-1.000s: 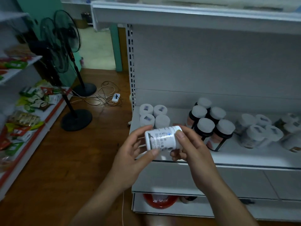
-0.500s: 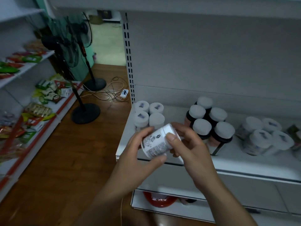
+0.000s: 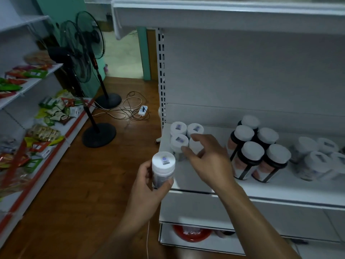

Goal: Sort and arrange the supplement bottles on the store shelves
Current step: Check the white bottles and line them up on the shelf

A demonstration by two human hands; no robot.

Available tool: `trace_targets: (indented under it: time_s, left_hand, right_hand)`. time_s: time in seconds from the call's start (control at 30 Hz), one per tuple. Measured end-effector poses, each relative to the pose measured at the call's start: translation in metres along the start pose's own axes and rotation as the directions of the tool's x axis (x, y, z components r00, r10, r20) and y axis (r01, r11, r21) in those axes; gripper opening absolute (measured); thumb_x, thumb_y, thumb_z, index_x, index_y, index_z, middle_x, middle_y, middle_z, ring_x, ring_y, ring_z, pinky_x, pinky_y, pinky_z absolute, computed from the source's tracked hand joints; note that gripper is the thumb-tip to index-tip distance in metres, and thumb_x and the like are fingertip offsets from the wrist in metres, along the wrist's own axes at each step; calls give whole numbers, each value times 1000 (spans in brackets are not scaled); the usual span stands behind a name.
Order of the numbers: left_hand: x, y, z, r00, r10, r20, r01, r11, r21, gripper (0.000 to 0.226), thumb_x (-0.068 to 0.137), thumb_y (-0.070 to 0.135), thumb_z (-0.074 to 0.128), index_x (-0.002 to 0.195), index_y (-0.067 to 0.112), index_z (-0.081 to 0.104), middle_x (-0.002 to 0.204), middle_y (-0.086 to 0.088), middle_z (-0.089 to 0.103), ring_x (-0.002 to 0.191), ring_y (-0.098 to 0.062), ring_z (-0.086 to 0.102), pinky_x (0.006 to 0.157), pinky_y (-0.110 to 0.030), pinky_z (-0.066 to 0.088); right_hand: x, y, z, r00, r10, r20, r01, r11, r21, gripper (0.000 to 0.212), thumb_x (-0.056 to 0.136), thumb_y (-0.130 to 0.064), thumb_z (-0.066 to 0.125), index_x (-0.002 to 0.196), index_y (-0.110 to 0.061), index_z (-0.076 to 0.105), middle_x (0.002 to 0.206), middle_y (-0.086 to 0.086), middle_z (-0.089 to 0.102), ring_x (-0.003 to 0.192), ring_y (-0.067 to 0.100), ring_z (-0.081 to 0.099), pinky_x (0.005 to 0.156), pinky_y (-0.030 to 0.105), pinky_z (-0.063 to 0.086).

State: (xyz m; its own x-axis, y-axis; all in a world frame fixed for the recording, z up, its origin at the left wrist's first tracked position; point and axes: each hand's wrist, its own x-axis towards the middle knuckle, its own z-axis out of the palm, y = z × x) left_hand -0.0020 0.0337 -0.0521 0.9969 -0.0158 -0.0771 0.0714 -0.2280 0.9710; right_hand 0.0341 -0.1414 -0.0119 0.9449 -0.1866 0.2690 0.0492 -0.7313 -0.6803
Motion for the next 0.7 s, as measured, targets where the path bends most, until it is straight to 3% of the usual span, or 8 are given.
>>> trace_targets:
  time_s: [0.13, 0.23, 0.4, 0.5, 0.7]
  left_hand:
    - [7, -10, -7, 998, -55, 20, 56, 998, -37, 59, 78, 23, 80, 122, 41, 45, 117, 26, 55, 108, 6, 52, 74, -8, 42]
    - [10, -16, -9, 998, -64, 20, 65, 996, -63, 61, 78, 25, 81, 124, 40, 45, 118, 28, 54, 111, 7, 50, 79, -9, 39]
    - [17, -20, -12, 996, -80, 39, 82, 994, -73, 63, 78, 24, 80, 125, 42, 42, 115, 31, 50, 109, 9, 48, 79, -8, 37]
    - [21, -22, -13, 996, -85, 41, 88, 992, -88, 64, 78, 22, 81, 128, 38, 43, 120, 22, 53, 114, -1, 50, 87, -16, 39]
    - [31, -26, -11, 998, -53, 25, 55, 995, -79, 63, 78, 24, 80, 123, 43, 40, 118, 23, 50, 114, -3, 45, 90, -23, 36]
  right_hand:
    - [16, -5, 14, 986, 61, 153, -33, 983, -181, 39, 88, -48, 59, 122, -30, 54, 130, -4, 54, 101, 24, 61, 76, 29, 44]
    - [23, -10, 20, 972, 89, 218, -27, 963, -270, 39, 88, -49, 56, 122, -32, 50, 131, -5, 51, 106, 26, 58, 74, 31, 41]
    - [30, -15, 23, 962, 137, 236, -43, 930, -365, 45, 91, -49, 54, 132, -31, 45, 137, -3, 48, 111, 28, 57, 84, 34, 45]
    - [32, -19, 23, 959, 129, 252, -19, 918, -397, 48, 93, -49, 52, 136, -30, 43, 138, -3, 49, 114, 27, 56, 84, 33, 43]
    - [33, -19, 18, 964, 120, 237, -33, 940, -340, 51, 92, -49, 54, 138, -31, 44, 142, -6, 48, 119, 23, 54, 90, 32, 42]
